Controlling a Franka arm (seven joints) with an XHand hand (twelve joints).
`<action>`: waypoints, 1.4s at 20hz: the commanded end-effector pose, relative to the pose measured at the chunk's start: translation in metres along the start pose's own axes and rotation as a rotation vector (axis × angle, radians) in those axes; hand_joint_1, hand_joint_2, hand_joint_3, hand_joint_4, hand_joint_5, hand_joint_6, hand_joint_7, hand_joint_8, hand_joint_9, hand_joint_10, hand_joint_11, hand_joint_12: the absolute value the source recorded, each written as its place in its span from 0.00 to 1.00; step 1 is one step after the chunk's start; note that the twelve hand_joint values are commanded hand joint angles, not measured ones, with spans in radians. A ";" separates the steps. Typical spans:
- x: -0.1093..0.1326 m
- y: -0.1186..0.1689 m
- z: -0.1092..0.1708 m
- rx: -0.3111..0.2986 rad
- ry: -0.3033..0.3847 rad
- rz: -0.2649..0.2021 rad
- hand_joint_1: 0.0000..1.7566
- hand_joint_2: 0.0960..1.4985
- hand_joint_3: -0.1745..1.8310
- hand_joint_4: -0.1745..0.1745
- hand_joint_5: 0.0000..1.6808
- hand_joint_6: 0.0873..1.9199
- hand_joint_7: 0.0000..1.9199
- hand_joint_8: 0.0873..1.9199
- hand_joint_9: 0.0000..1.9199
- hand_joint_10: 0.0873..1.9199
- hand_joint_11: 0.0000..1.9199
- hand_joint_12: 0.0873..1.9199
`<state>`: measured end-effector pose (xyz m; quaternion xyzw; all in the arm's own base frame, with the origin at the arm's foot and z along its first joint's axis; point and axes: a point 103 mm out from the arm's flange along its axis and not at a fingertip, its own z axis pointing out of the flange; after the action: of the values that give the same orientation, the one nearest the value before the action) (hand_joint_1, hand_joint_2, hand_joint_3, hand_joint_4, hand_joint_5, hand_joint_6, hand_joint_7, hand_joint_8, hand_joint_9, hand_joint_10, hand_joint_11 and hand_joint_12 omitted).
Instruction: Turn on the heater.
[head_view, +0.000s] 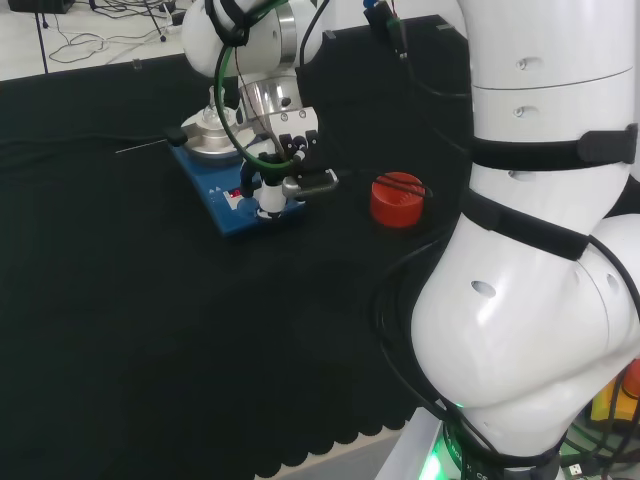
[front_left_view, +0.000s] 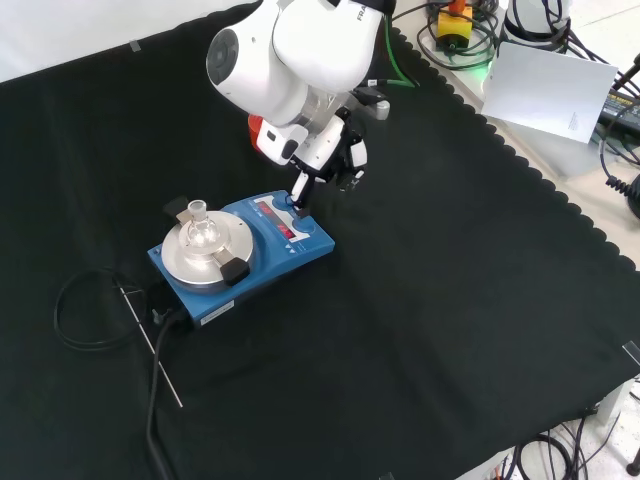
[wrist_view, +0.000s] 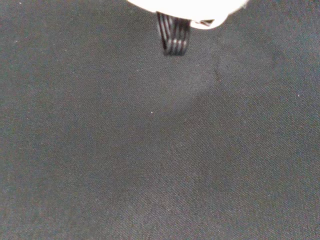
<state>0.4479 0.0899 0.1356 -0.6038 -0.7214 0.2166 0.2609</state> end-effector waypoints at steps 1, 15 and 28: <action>0.001 0.001 0.000 -0.002 -0.009 0.004 0.81 0.42 0.59 0.20 0.13 0.36 0.86 0.72 0.91 0.69 0.70 0.65; -0.001 0.007 0.004 0.009 -0.015 0.006 0.81 0.43 0.59 0.21 0.14 0.35 0.86 0.72 0.90 0.68 0.70 0.65; -0.004 0.010 0.008 0.014 -0.017 0.013 0.81 0.43 0.59 0.21 0.14 0.34 0.86 0.72 0.91 0.68 0.70 0.65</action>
<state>0.4512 0.0877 0.1237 -0.6035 -0.7193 0.2265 0.2590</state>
